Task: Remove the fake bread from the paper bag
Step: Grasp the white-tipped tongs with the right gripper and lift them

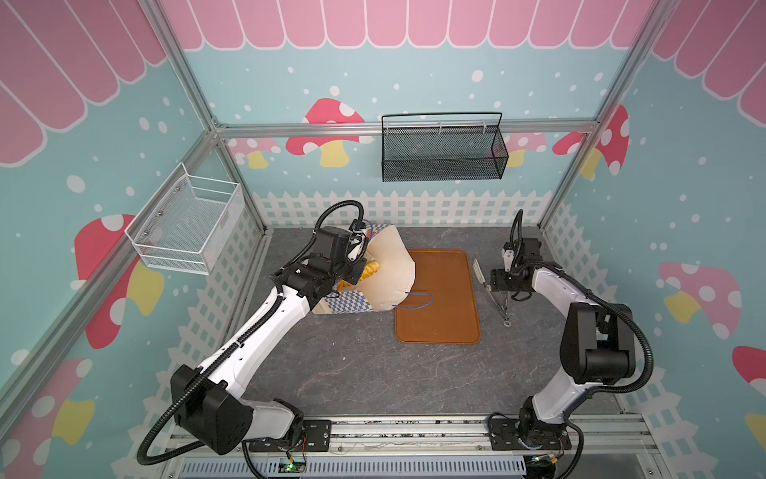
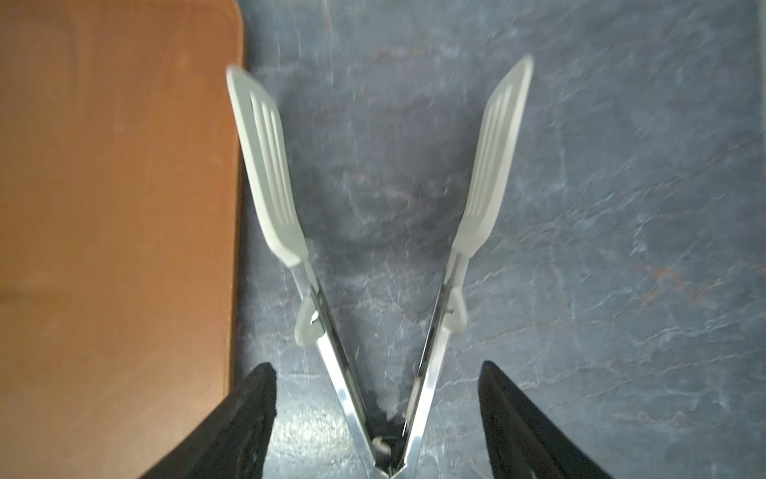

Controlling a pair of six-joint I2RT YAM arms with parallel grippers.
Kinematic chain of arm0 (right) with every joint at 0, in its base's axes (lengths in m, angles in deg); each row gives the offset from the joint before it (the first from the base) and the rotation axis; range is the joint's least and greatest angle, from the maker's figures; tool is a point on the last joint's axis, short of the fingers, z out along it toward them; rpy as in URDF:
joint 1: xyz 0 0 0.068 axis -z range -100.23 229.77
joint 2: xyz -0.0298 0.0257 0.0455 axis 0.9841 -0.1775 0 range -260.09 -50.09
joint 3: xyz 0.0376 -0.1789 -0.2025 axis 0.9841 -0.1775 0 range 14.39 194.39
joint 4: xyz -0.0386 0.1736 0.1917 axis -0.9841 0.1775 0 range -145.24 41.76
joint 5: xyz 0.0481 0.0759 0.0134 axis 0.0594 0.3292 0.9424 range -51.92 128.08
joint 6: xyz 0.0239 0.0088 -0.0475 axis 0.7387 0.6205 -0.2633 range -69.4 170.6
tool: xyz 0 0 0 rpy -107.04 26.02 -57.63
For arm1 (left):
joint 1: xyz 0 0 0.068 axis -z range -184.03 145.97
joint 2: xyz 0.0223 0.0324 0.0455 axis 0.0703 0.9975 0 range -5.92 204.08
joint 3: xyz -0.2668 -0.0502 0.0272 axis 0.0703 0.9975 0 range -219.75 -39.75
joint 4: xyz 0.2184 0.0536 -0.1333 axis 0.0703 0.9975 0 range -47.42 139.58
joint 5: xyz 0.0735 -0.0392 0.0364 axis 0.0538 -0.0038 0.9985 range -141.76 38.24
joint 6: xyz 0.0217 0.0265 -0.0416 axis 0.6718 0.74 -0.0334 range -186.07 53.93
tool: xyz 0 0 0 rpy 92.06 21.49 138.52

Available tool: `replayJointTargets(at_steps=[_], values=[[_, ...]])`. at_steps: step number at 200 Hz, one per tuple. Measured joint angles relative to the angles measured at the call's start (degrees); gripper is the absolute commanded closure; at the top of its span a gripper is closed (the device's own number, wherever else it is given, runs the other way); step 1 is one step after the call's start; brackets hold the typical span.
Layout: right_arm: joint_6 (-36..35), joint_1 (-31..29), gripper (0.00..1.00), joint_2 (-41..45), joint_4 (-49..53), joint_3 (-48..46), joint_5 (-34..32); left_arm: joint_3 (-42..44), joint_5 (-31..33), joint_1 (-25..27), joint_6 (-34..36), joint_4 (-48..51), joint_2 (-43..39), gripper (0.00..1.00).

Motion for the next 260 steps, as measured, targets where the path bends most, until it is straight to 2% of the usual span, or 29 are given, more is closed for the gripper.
replayJointTargets(at_steps=[91, 120, 174, 226, 260], values=[[-1.8, 1.0, 0.00, 1.4, -0.2, -3.9, 0.1, 0.6, -1.9, 0.0, 0.0, 0.2, -1.3, 1.00], [-2.1, 3.0, 0.01, -1.2, -1.7, -4.0, 2.8, 0.6, -2.1, 0.0, 0.0, 0.2, -1.4, 1.00], [-2.5, 3.1, 0.05, -6.3, -2.4, -2.9, 5.6, 1.0, -2.3, 0.0, 0.0, 0.1, -1.6, 1.00], [-3.1, 3.1, 0.17, -11.0, -2.9, 1.9, 5.9, 1.7, -2.3, 0.2, 0.0, -0.4, -2.0, 1.00], [-3.8, 3.1, 0.34, -11.0, -2.9, 1.9, 6.5, 1.9, -2.3, 0.5, 0.0, -0.5, -2.0, 1.00]])
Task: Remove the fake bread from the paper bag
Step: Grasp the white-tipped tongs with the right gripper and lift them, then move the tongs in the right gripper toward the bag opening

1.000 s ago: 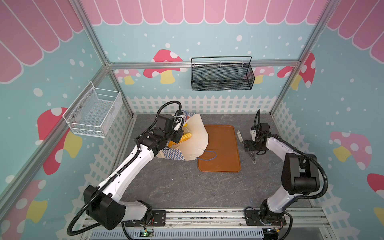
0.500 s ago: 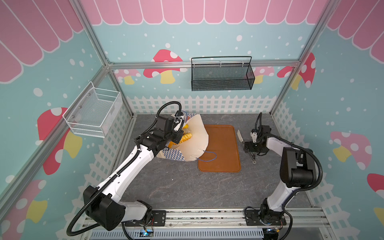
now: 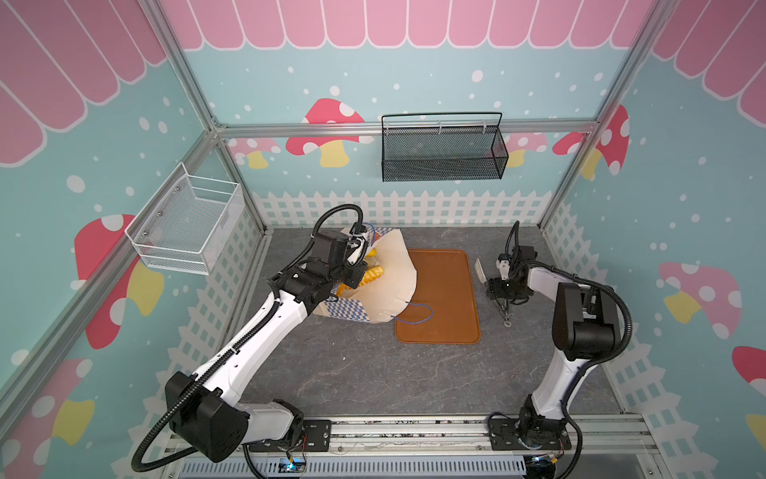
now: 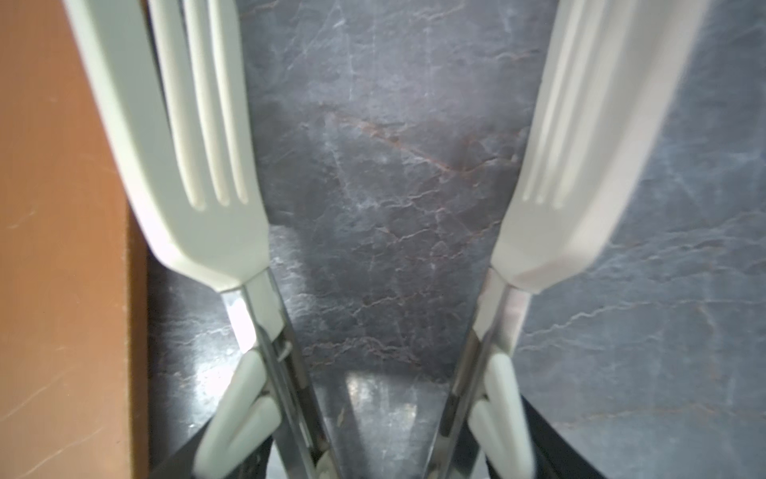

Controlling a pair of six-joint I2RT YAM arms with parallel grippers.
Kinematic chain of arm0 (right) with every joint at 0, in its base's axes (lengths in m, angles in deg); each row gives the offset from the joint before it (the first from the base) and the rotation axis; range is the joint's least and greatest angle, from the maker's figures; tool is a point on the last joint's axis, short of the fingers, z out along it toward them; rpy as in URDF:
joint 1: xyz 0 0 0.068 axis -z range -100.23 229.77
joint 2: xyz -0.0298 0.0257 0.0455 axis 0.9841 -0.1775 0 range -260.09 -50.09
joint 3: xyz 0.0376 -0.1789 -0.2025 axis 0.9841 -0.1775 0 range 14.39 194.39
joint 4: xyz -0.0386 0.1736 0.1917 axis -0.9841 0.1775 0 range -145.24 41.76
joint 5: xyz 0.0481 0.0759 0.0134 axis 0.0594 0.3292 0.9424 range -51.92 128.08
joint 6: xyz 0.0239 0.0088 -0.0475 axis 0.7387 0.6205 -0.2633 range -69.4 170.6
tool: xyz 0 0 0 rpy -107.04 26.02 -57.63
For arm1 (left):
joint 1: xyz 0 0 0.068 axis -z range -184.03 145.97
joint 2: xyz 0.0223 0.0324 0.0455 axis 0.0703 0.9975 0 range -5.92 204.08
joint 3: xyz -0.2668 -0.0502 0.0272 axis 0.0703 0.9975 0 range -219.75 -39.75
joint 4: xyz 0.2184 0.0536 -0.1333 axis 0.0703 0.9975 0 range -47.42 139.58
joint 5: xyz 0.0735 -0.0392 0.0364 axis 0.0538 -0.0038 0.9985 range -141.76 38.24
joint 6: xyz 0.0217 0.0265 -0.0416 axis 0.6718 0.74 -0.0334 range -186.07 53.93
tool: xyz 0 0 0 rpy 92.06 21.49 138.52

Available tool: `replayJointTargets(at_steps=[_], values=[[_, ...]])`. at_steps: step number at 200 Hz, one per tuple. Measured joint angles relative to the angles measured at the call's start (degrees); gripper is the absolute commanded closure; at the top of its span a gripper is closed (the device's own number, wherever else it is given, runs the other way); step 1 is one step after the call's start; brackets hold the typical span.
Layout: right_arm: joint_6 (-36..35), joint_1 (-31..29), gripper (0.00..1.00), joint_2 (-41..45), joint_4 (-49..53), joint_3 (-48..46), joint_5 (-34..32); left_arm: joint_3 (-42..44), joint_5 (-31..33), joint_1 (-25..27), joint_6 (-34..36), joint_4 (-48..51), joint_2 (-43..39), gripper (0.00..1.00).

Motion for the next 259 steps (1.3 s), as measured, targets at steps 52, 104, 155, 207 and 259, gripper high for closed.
replayJointTargets(at_steps=[52, 104, 155, 207, 259], values=[[-0.7, -0.1, 0.49, 2.5, 1.0, -2.3, 0.4, 0.0, 0.0, 0.0, 0.0, -0.2, 0.0, 1.00], [-0.5, -0.1, 0.54, 11.8, 2.5, -5.6, 0.0, 1.3, -0.4, 0.3, 0.2, -1.3, 0.0, 1.00], [0.9, -0.2, 0.62, 24.1, 2.6, -7.4, 1.7, 1.9, -0.9, 0.3, 0.2, -2.3, -0.4, 1.00], [1.7, -5.2, 0.63, 30.1, 6.9, -6.2, 2.5, 2.7, -0.4, 0.3, 1.6, -2.3, -1.6, 1.00], [4.4, -23.6, 0.66, 35.3, 14.4, 2.4, 0.4, 4.4, 0.9, 0.3, 3.3, -2.4, -4.2, 1.00]])
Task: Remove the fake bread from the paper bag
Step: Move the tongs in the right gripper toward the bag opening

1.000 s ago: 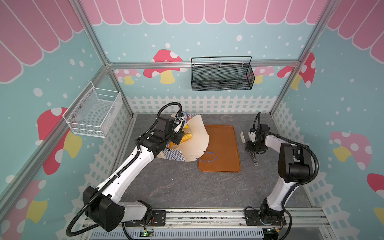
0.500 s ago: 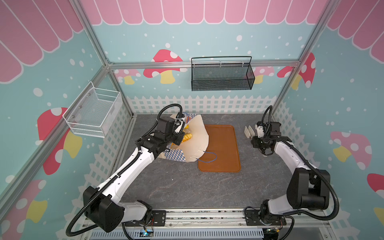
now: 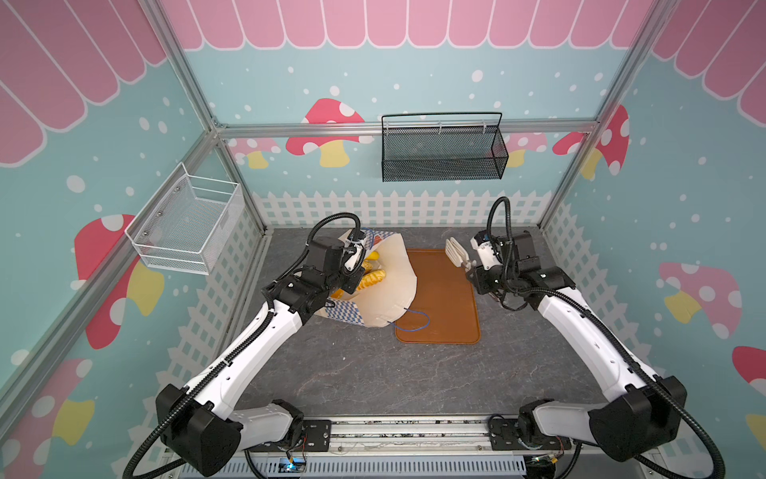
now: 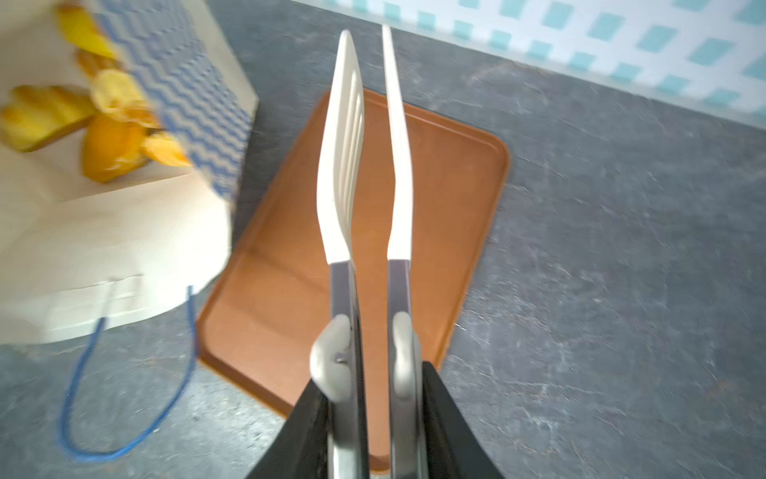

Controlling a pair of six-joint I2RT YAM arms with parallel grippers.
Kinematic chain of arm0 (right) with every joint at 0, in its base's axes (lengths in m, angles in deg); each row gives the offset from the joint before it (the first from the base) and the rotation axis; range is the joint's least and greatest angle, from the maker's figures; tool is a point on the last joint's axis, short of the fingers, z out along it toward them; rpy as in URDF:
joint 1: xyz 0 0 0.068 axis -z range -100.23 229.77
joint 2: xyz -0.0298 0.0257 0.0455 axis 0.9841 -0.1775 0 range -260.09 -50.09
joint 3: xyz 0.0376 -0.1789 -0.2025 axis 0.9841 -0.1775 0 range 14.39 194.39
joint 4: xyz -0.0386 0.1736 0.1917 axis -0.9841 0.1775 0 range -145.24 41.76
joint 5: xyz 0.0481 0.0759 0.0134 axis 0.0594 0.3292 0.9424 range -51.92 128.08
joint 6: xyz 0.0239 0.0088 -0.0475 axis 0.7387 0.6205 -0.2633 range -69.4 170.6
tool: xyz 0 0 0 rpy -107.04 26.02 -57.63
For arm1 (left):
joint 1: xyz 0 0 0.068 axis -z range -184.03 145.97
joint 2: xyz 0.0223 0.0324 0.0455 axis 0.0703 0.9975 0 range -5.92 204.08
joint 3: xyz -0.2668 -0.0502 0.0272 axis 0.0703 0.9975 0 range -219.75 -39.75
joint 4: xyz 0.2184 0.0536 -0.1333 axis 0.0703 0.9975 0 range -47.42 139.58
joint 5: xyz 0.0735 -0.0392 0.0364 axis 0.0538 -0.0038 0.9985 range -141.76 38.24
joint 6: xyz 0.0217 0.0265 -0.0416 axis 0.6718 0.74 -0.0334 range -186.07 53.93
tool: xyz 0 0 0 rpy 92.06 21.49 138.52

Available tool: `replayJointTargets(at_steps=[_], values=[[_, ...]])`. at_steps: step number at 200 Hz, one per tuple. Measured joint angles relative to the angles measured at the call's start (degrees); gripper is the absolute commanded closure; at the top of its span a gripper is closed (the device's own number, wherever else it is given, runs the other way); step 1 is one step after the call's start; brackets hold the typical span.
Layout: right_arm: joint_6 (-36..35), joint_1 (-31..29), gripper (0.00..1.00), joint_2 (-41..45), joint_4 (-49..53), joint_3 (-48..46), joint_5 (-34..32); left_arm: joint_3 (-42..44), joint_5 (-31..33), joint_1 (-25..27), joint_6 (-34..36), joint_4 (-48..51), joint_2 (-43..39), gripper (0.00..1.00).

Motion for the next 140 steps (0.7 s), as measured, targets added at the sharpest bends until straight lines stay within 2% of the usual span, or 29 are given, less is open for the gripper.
replayJointTargets(at_steps=[35, 82, 111, 140], values=[[0.8, -9.6, 0.67, 4.7, 3.6, 0.0, -0.8, 0.3, 0.6, 0.0, 0.6, -0.4, -0.1, 1.00], [-3.4, -15.1, 0.67, 9.0, 5.3, -2.0, -3.9, 0.3, 0.6, -0.3, 1.0, -0.4, -0.1, 1.00], [-8.0, -21.1, 0.66, 8.3, 5.3, -1.8, -7.3, 0.3, 0.4, -0.5, 1.0, -0.4, -0.1, 1.00], [-12.9, -28.2, 0.66, 3.3, 5.0, 0.6, -12.7, 0.3, -0.7, -0.6, 1.0, -0.3, -0.2, 1.00]])
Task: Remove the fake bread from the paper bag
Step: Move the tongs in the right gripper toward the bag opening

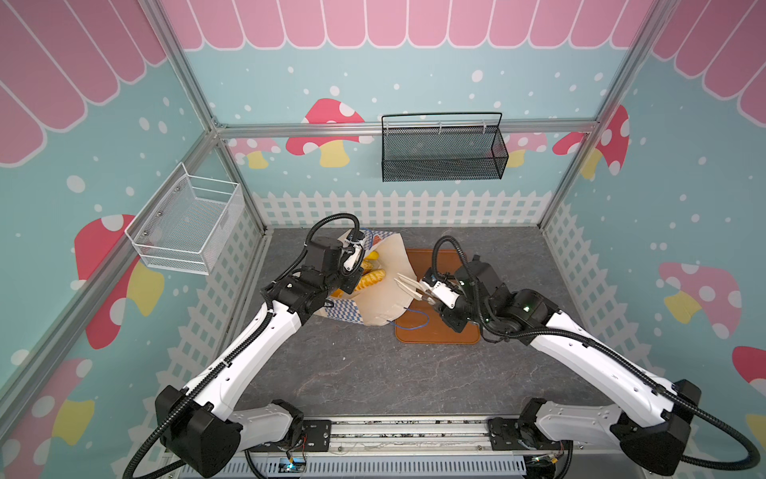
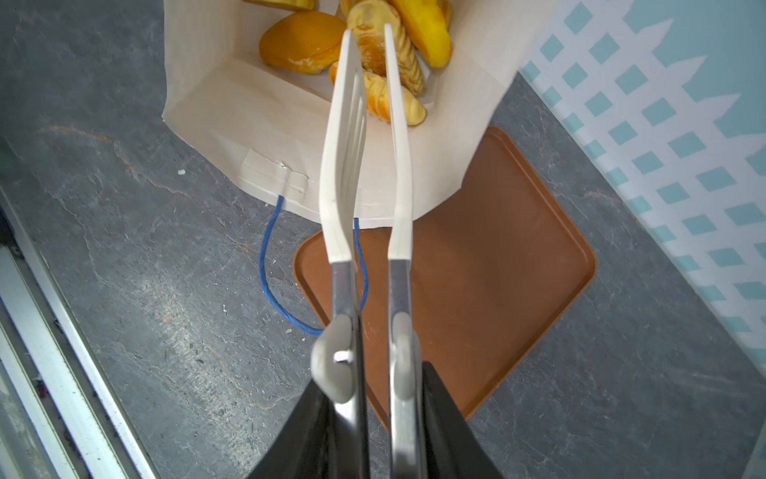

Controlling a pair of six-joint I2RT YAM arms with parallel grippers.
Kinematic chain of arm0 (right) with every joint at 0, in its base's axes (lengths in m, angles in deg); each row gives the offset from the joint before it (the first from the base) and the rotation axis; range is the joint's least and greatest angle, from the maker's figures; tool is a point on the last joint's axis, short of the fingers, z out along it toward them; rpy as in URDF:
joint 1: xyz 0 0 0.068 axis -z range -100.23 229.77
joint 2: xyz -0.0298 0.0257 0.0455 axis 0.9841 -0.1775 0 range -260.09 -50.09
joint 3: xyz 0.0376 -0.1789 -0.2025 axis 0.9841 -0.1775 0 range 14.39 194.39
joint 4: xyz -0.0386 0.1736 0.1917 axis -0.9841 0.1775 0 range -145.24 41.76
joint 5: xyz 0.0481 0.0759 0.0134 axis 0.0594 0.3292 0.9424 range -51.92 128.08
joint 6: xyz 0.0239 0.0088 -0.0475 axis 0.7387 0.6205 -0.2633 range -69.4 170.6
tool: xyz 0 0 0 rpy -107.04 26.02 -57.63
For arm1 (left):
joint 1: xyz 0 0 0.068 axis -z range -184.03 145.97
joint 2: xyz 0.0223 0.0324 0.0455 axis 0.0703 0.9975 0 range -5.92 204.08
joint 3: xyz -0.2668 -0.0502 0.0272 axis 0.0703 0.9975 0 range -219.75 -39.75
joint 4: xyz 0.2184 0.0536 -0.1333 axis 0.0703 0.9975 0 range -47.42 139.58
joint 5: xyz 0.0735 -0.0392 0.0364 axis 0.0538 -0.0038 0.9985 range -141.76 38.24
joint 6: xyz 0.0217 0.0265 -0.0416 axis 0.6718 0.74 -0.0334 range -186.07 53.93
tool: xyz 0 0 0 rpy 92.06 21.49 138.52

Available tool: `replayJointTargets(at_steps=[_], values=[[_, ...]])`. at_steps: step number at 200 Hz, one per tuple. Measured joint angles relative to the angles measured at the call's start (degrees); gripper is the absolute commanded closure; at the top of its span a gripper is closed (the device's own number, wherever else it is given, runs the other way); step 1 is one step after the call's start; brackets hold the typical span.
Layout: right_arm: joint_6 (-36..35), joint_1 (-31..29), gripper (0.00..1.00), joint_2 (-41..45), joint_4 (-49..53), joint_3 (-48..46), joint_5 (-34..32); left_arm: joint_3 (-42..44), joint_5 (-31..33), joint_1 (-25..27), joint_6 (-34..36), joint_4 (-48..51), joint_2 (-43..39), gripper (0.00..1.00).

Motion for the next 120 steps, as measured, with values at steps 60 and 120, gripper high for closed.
replayJointTargets(at_steps=[60, 120], values=[[-11.3, -6.8, 0.64, -15.9, -0.2, 8.2, -14.1, 0.6, -2.0, -0.2, 0.4, 0.2, -0.3, 1.00], [-21.3, -7.0, 0.60, -27.0, -1.4, 12.2, -24.0, 0.6, -4.9, -0.2, 0.7, 1.8, -0.6, 1.00]])
